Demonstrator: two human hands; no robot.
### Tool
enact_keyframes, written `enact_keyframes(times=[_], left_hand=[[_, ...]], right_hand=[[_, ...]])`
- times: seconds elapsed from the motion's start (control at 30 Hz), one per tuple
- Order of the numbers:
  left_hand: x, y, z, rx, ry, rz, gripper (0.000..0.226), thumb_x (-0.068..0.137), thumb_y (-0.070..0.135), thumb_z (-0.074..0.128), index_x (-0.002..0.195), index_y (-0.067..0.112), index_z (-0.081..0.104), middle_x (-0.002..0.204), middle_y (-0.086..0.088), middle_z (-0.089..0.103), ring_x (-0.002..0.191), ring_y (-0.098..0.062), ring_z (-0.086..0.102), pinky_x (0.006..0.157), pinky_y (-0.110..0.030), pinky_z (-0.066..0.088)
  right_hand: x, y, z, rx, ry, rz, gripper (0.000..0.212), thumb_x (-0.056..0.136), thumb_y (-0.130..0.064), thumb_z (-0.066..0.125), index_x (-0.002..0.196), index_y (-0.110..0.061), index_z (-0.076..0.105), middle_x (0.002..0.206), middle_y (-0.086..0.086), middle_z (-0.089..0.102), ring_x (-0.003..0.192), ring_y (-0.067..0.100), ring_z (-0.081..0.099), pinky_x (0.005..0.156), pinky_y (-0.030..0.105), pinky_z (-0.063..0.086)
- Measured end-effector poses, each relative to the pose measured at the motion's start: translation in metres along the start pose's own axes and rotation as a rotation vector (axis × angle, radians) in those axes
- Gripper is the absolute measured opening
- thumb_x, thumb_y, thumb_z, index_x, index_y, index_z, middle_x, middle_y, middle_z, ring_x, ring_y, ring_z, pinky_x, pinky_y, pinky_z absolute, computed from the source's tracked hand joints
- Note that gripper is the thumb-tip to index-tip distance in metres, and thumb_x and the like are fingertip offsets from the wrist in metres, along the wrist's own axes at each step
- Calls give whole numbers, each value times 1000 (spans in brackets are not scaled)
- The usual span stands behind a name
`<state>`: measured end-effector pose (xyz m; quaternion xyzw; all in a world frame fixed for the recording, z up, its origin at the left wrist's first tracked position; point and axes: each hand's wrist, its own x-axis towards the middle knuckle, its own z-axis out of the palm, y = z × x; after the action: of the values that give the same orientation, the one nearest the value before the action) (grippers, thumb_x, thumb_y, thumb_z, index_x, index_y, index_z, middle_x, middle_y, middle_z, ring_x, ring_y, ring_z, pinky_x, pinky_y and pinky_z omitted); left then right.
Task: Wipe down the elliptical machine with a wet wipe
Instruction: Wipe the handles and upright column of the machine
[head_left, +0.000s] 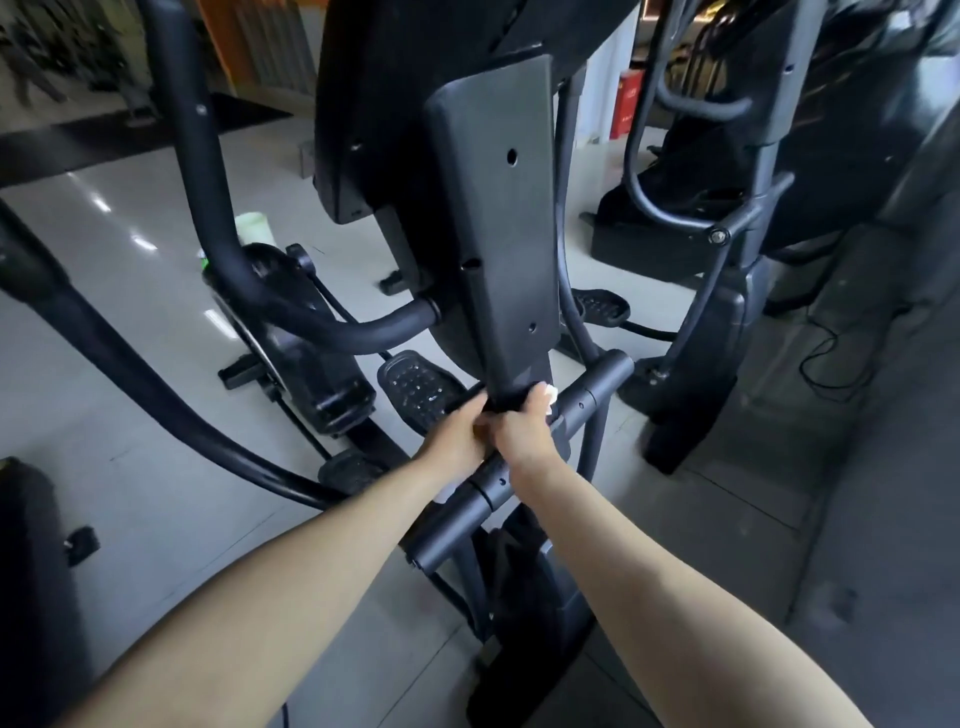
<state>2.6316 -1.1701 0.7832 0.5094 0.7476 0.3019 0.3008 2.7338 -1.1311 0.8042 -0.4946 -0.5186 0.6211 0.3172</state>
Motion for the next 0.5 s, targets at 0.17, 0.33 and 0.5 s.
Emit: enact_keyframes(times=[0.17, 0.33, 0.5], left_hand=[[-2, 4, 2, -28, 19, 12, 61, 102, 7, 45, 155, 37, 38, 140, 4, 62, 119, -11, 58, 105, -29, 46], [3, 3, 13, -106, -21, -36, 53, 96, 27, 47, 145, 47, 44, 118, 3, 72, 110, -21, 67, 102, -44, 52], [2, 12, 27, -118, 78, -150, 64, 96, 17, 45, 155, 37, 32, 114, -15, 69, 101, -35, 64, 88, -40, 53]], right_hand=[[-9, -11, 2, 50, -38, -91, 91, 85, 5, 39, 154, -48, 12, 139, -2, 54, 119, 22, 55, 106, 38, 47], [-11, 14, -2, 0, 12, -19, 62, 94, 6, 45, 147, -20, 28, 124, 1, 57, 116, 22, 55, 104, 33, 46], [-19, 2, -12, 83, 42, 174, 33, 104, -10, 36, 136, -14, 46, 126, 12, 62, 109, 25, 60, 101, 40, 51]])
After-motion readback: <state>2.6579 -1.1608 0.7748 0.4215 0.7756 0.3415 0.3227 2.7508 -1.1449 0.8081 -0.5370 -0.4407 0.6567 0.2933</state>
